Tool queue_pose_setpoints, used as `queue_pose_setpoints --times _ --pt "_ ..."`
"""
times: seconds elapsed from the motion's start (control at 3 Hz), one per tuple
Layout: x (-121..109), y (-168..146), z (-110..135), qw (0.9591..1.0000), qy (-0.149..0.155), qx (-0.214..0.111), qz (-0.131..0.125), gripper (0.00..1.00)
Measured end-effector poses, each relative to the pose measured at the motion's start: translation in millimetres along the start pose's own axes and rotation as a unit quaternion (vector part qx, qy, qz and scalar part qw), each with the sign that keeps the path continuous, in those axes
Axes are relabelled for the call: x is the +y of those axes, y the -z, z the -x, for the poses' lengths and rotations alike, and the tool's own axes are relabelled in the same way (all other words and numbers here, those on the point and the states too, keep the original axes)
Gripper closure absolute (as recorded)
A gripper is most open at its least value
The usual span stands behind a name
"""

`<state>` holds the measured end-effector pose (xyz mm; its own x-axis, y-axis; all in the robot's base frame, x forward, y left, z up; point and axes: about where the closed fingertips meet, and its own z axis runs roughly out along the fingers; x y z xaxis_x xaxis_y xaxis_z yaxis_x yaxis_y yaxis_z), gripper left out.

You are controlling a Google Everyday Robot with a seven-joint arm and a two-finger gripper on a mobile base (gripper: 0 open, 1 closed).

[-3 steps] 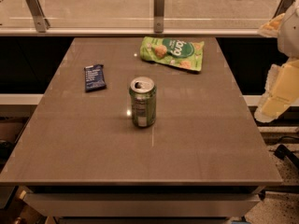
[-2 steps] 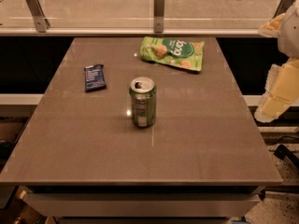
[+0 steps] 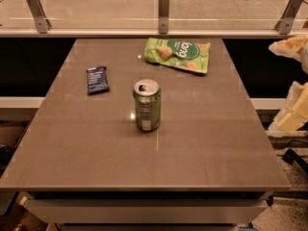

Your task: Knock green can over

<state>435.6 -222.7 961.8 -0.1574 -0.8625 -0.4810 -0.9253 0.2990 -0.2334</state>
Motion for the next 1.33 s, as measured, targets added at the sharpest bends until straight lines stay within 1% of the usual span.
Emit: queue_pose_setpoints --times 0.33,0.67,1.0,1.33 --pt "6.1 -14.3 0.9 0.9949 -0.029 -0.093 0.023 0.00" --pt "9.5 -26.5 21.7 0.9807 -0.056 -0.183 0.039 0.00" --pt "8.4 -32.3 45.2 0.9651 -0.071 -0.249 0.039 0.00" --pt "6.6 -37.2 63.6 0.9546 -0.086 -0.284 0.022 0.00"
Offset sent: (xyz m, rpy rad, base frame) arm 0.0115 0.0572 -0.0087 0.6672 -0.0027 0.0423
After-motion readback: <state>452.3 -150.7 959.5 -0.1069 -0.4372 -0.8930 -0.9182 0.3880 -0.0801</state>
